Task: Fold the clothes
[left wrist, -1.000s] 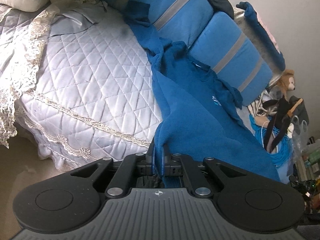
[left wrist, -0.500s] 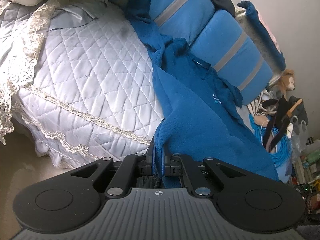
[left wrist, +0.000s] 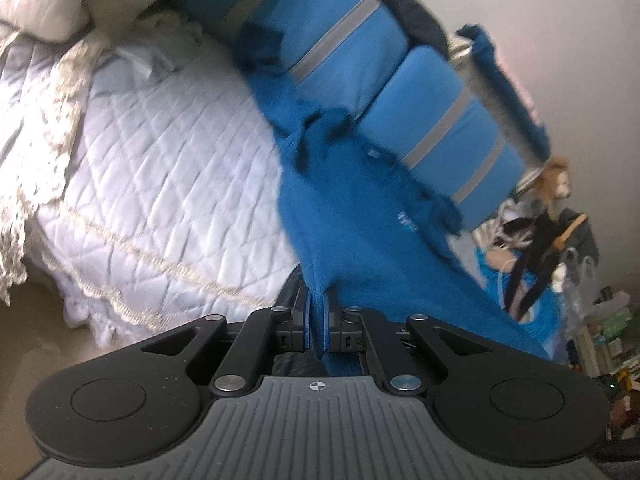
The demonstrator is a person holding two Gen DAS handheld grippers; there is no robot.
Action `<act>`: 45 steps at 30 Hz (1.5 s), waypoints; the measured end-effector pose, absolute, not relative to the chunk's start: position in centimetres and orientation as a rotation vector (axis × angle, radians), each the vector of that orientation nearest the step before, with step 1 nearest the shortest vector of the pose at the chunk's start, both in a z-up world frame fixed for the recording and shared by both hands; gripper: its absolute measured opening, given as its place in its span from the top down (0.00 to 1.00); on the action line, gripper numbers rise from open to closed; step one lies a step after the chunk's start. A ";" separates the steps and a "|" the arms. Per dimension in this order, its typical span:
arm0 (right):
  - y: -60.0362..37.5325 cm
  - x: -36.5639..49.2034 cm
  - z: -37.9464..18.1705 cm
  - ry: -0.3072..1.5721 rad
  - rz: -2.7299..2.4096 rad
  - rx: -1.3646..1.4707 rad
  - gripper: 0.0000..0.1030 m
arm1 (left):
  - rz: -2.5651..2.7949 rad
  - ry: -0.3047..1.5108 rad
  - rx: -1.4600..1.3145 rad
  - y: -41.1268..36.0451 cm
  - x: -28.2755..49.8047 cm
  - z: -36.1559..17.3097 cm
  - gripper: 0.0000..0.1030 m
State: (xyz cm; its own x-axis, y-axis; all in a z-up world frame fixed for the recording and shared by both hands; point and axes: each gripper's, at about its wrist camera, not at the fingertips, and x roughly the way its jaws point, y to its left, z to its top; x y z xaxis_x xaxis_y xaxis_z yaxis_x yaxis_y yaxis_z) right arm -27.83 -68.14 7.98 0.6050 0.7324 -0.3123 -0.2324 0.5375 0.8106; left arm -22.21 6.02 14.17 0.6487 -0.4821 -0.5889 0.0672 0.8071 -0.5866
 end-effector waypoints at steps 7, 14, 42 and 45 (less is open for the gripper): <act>-68.3 -28.0 12.5 0.623 0.638 0.744 0.94 | -0.324 0.762 -0.523 5.1 -23.6 16.9 0.94; -69.5 -29.7 14.4 0.600 0.590 0.717 0.94 | -0.368 0.765 -0.492 4.3 -24.7 17.2 0.94; -69.8 -27.0 11.7 0.734 0.431 0.555 0.00 | -0.180 0.823 -0.485 6.5 -21.4 13.0 0.39; -70.6 -26.1 14.4 0.671 0.408 0.502 0.00 | -0.188 0.767 -0.450 6.2 -21.1 15.4 0.36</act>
